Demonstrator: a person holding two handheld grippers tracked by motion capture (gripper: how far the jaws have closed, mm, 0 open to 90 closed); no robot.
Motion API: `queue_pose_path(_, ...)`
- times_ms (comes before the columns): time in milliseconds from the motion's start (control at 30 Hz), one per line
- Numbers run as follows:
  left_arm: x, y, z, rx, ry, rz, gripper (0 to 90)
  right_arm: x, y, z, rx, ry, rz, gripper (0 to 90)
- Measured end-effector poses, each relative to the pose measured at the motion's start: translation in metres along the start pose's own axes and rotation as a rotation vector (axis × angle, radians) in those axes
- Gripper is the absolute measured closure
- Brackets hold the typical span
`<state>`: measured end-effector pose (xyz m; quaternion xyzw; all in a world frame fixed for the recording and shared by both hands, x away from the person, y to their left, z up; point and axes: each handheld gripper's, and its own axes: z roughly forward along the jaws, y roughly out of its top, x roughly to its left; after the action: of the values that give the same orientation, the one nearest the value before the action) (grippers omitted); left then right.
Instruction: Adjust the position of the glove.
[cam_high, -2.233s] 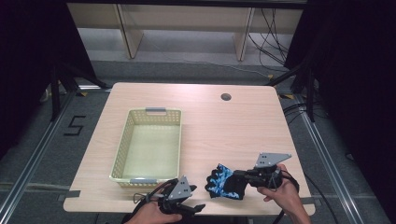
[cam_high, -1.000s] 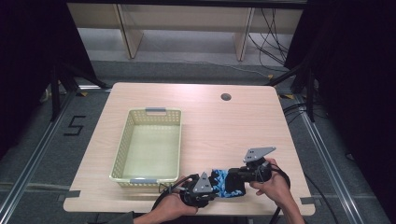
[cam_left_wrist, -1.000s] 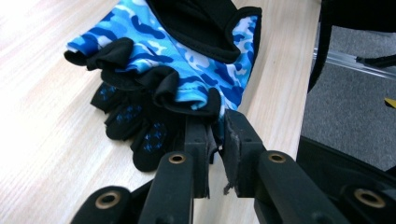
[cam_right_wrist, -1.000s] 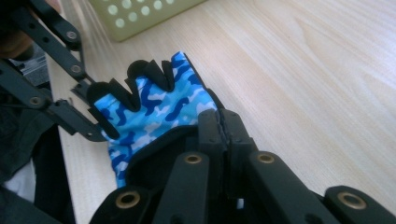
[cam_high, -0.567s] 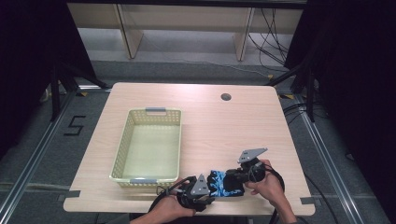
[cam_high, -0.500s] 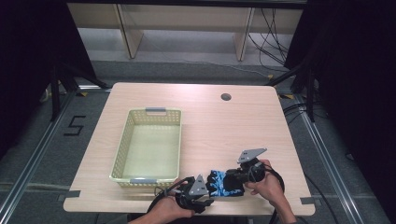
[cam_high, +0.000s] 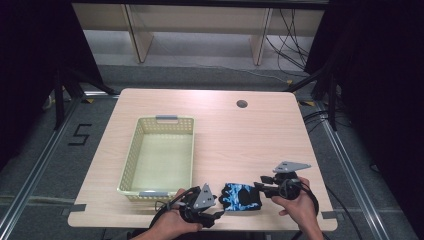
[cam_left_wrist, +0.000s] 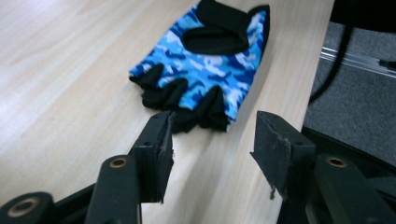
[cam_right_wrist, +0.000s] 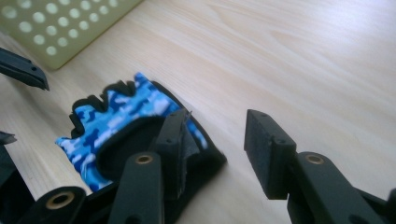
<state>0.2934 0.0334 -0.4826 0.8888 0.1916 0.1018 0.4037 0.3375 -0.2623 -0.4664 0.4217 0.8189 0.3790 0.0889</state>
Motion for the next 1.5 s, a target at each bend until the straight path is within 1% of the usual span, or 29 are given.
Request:
queue_pose_path(33, -0.001, 0.001, 0.002, -0.006, 0.004, -0.017, 46.6, -0.001, -0.004, -0.003, -0.003, -0.005, 0.033, 60.3)
queue_pose_path(67, 0.000, 0.003, 0.002, -0.007, 0.006, 0.003, 46.6, -0.002, -0.009, -0.005, -0.020, 0.008, 0.079, 60.6)
queue_pose_path(100, 0.000, 0.003, 0.002, -0.007, 0.006, 0.003, 46.6, -0.002, -0.009, -0.005, -0.020, 0.008, 0.079, 60.6)
queue_pose_path(133, -0.001, 0.006, 0.005, -0.005, 0.000, -0.018, 46.6, -0.001, -0.020, -0.009, -0.015, 0.023, 0.199, 60.6)
queue_pose_path(167, 0.000, 0.008, 0.007, -0.010, 0.005, -0.009, 46.8, -0.004, -0.022, -0.008, -0.025, 0.017, 0.180, 60.7)
queue_pose_path(233, 0.000, 0.011, 0.009, -0.007, 0.010, -0.019, 47.2, -0.004, -0.029, -0.007, -0.034, 0.022, 0.213, 60.8)
queue_pose_path(267, -0.001, 0.013, 0.011, -0.015, 0.002, -0.021, 47.2, -0.003, -0.031, -0.008, -0.014, 0.005, 0.238, 60.7)
queue_pose_path(333, 0.000, 0.015, 0.014, 0.004, -0.003, -0.006, 45.9, -0.004, -0.035, -0.006, -0.034, 0.028, 0.266, 59.9)
queue_pose_path(367, 0.000, 0.015, 0.015, 0.011, 0.003, -0.009, 45.2, -0.003, -0.036, -0.005, -0.030, 0.014, 0.288, 59.6)
queue_pose_path(433, 0.001, 0.016, 0.019, 0.018, 0.002, -0.011, 45.4, -0.006, -0.039, -0.006, -0.030, 0.002, 0.275, 59.0)
queue_pose_path(467, 0.001, 0.016, 0.020, 0.022, 0.001, -0.012, 45.3, -0.004, -0.040, -0.004, -0.043, 0.028, 0.312, 58.9)
queue_pose_path(533, 0.003, 0.016, 0.023, 0.041, 0.008, -0.004, 44.4, -0.006, -0.041, -0.004, -0.026, 0.012, 0.304, 58.2)
queue_pose_path(700, 0.004, 0.018, 0.029, 0.048, 0.009, 0.002, 44.1, -0.006, -0.041, -0.003, -0.025, 0.020, 0.306, 56.8)
queue_pose_path(733, 0.004, 0.018, 0.030, 0.056, 0.007, -0.004, 44.3, -0.008, -0.042, -0.001, -0.030, -0.002, 0.275, 56.7)
queue_pose_path(767, 0.004, 0.019, 0.032, 0.051, 0.003, -0.001, 44.3, -0.009, -0.043, 0.000, -0.044, 0.032, 0.276, 56.7)
queue_pose_path(833, 0.005, 0.020, 0.033, 0.056, 0.002, -0.017, 44.3, -0.009, -0.043, 0.001, -0.039, 0.013, 0.269, 56.7)
queue_pose_path(1000, 0.004, 0.019, 0.039, 0.095, -0.016, -0.003, 42.2, -0.008, -0.042, 0.000, -0.040, 0.024, 0.293, 56.8)
queue_pose_path(1033, 0.004, 0.019, 0.039, 0.095, -0.016, -0.003, 41.5, -0.009, -0.043, 0.000, -0.042, 0.019, 0.279, 57.0)
queue_pose_path(1067, 0.005, 0.018, 0.042, 0.127, -0.023, 0.026, 40.8, -0.009, -0.043, 0.000, -0.042, 0.025, 0.281, 57.4)
queue_pose_path(1100, 0.004, 0.017, 0.044, 0.124, -0.018, 0.006, 40.0, -0.009, -0.043, 0.001, -0.040, 0.027, 0.279, 57.7)
queue_pose_path(1133, 0.005, 0.016, 0.045, 0.136, -0.023, 0.008, 39.3, -0.005, -0.043, 0.003, -0.036, 0.029, 0.324, 58.0)
queue_pose_path(1200, 0.005, 0.016, 0.047, 0.140, -0.018, 0.005, 37.9, -0.005, -0.043, 0.004, -0.025, 0.035, 0.323, 58.3)
queue_pose_path(1233, 0.005, 0.016, 0.047, 0.140, -0.018, 0.005, 37.4, -0.007, -0.044, 0.006, -0.035, 0.042, 0.297, 58.8)
queue_pose_path(1267, 0.006, 0.016, 0.047, 0.151, -0.019, 0.024, 37.4, -0.007, -0.044, 0.006, -0.035, 0.042, 0.297, 58.8)
queue_pose_path(1300, 0.004, 0.015, 0.050, 0.137, -0.016, 0.002, 37.0, -0.007, -0.044, 0.008, -0.035, 0.044, 0.310, 59.2)
queue_pose_path(1333, 0.002, 0.014, 0.051, 0.154, -0.013, 0.016, 35.5, -0.006, -0.045, 0.011, -0.031, 0.055, 0.316, 60.6)
queue_pose_path(1400, 0.000, 0.014, 0.052, 0.145, -0.010, 0.008, 35.5, -0.005, -0.046, 0.016, -0.023, 0.066, 0.325, 62.4)
queue_pose_path(1433, 0.000, 0.014, 0.053, 0.144, -0.011, 0.015, 35.8, -0.002, -0.046, 0.016, -0.015, 0.086, 0.368, 63.5)
queue_pose_path(1500, 0.001, 0.013, 0.052, 0.139, -0.021, 0.011, 39.6, -0.002, -0.047, 0.020, -0.033, 0.111, 0.389, 65.1)
